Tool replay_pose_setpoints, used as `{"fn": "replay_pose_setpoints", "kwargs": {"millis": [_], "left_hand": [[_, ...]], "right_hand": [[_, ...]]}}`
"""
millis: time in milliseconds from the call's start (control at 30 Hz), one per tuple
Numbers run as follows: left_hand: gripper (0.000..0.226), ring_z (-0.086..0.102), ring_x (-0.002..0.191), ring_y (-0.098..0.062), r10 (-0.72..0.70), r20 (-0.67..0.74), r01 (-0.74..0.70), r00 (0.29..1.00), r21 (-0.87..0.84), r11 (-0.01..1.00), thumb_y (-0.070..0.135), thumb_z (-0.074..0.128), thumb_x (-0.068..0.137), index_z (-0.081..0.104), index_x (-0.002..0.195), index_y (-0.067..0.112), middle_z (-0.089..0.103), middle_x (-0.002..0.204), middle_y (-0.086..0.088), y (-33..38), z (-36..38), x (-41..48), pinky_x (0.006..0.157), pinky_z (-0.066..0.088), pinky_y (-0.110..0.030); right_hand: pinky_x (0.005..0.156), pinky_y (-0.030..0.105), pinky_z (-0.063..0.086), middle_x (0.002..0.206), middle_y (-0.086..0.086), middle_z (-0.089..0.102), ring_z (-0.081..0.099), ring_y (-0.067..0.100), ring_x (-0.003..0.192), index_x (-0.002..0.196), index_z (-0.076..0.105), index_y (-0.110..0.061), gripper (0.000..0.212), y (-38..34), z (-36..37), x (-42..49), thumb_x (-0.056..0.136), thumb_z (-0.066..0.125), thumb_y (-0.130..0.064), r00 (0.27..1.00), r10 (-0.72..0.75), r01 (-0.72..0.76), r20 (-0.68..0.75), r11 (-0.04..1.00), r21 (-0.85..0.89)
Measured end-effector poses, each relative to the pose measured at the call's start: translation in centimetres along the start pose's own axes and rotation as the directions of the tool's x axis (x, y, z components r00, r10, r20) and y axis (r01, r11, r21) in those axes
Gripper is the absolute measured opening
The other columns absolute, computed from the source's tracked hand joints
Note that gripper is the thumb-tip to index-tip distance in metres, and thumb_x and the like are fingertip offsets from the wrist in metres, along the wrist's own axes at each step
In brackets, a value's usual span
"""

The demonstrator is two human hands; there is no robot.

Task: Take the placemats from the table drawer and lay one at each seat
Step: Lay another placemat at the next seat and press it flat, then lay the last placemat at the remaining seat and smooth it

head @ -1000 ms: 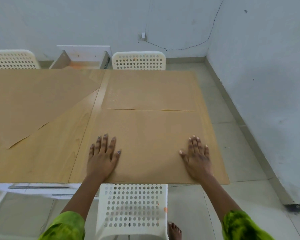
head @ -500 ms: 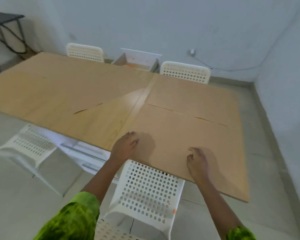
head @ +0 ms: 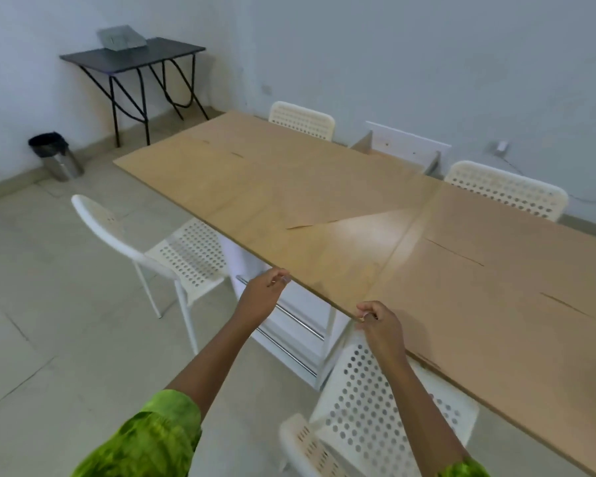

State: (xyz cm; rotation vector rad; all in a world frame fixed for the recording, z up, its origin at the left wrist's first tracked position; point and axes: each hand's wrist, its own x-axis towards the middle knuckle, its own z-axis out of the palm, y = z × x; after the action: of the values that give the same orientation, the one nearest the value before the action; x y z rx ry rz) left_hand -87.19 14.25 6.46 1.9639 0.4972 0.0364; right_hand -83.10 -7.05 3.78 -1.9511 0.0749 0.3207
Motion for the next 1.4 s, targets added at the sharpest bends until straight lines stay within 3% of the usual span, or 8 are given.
{"fn": "replay_pose_setpoints", "kwargs": {"millis": [133,333,467,733,867,1033,1167,1400], "left_hand": [[0.026,0.059,0.097,-0.019,-0.003,-0.006,0.003,1.0,-0.068,0.998,0.017,0.044,0.096,0.061,0.115,0.011,0.064,0.105,-0.001,-3.6,-9.1,2.8,0.075,0.044,-0.022],[0.02,0.062,0.1,-0.029,-0.012,0.023,0.014,1.0,-0.083,0.996,0.018,0.044,0.096,0.062,0.105,0.014,0.066,0.109,-0.009,-4.7,-15.2,6.6,0.078,0.042,-0.031],[0.028,0.059,0.095,-0.019,-0.024,0.078,0.035,0.997,-0.141,0.989,0.018,0.043,0.097,0.059,0.117,0.007,0.063,0.108,-0.005,-3.5,-16.1,10.0,0.086,0.043,-0.032],[0.014,0.053,0.077,-0.012,-0.123,0.182,0.16,0.976,-0.211,0.964,0.019,0.044,0.095,0.058,0.099,0.014,0.059,0.1,-0.003,-2.1,-14.4,21.6,0.063,0.039,-0.025],[0.006,0.045,0.069,-0.01,-0.257,0.231,0.295,0.938,-0.148,0.944,0.018,0.049,0.092,0.051,0.087,0.018,0.052,0.089,-0.003,-0.5,-12.1,27.6,0.058,0.033,-0.026],[0.044,0.055,0.105,-0.025,-0.415,0.324,0.51,0.85,-0.312,0.802,0.024,0.051,0.088,0.05,0.127,0.004,0.056,0.121,-0.007,1.0,-9.4,33.4,0.082,0.041,-0.034],[0.057,0.029,0.136,-0.036,-0.555,0.422,0.695,0.717,-0.369,0.617,0.029,0.054,0.086,0.036,0.138,0.017,0.033,0.147,-0.009,3.2,-8.4,36.8,0.105,0.019,-0.063],[0.018,0.054,0.101,-0.023,-0.57,0.374,0.678,0.732,-0.482,0.554,0.011,0.059,0.086,0.056,0.103,0.005,0.052,0.127,-0.011,4.8,-6.2,39.4,0.094,0.042,-0.035]], "right_hand": [[0.061,0.019,0.042,0.098,0.007,0.064,0.06,0.011,0.07,0.096,0.058,-0.013,0.024,-4.3,9.6,0.7,0.09,0.038,-0.001,1.0,0.01,-0.01,-0.006,0.999,0.042],[0.066,0.021,0.044,0.092,0.006,0.062,0.059,0.013,0.067,0.094,0.057,-0.011,0.023,-8.4,15.8,3.1,0.09,0.037,-0.002,0.999,0.022,-0.02,-0.035,0.999,0.047],[0.073,0.029,0.048,0.092,0.008,0.061,0.056,0.014,0.065,0.092,0.058,-0.012,0.025,-10.1,17.6,6.5,0.089,0.035,-0.001,0.997,0.034,-0.029,-0.063,0.997,0.075],[0.059,0.023,0.04,0.096,0.011,0.063,0.057,0.014,0.064,0.093,0.057,-0.01,0.025,-10.7,18.4,17.8,0.089,0.035,0.0,0.984,0.052,-0.043,-0.168,0.998,0.054],[0.088,0.03,0.043,0.116,0.01,0.065,0.059,0.022,0.102,0.104,0.063,-0.01,0.028,-11.3,16.9,24.1,0.089,0.04,-0.003,0.981,0.032,-0.062,-0.193,0.986,-0.156],[0.102,0.03,0.035,0.135,0.009,0.052,0.044,0.024,0.127,0.124,0.055,-0.006,0.037,-11.5,14.9,29.8,0.091,0.04,-0.006,0.996,0.003,-0.051,-0.094,0.859,-0.509],[0.092,0.031,0.04,0.129,0.008,0.051,0.043,0.025,0.122,0.118,0.057,-0.008,0.032,-11.4,14.2,31.7,0.092,0.039,-0.011,0.998,-0.027,-0.017,-0.057,0.752,-0.659],[0.084,0.027,0.036,0.123,0.003,0.053,0.044,0.019,0.117,0.112,0.06,-0.012,0.031,-11.9,13.4,32.8,0.092,0.036,-0.01,0.999,0.033,-0.014,0.019,0.78,-0.626]]}}
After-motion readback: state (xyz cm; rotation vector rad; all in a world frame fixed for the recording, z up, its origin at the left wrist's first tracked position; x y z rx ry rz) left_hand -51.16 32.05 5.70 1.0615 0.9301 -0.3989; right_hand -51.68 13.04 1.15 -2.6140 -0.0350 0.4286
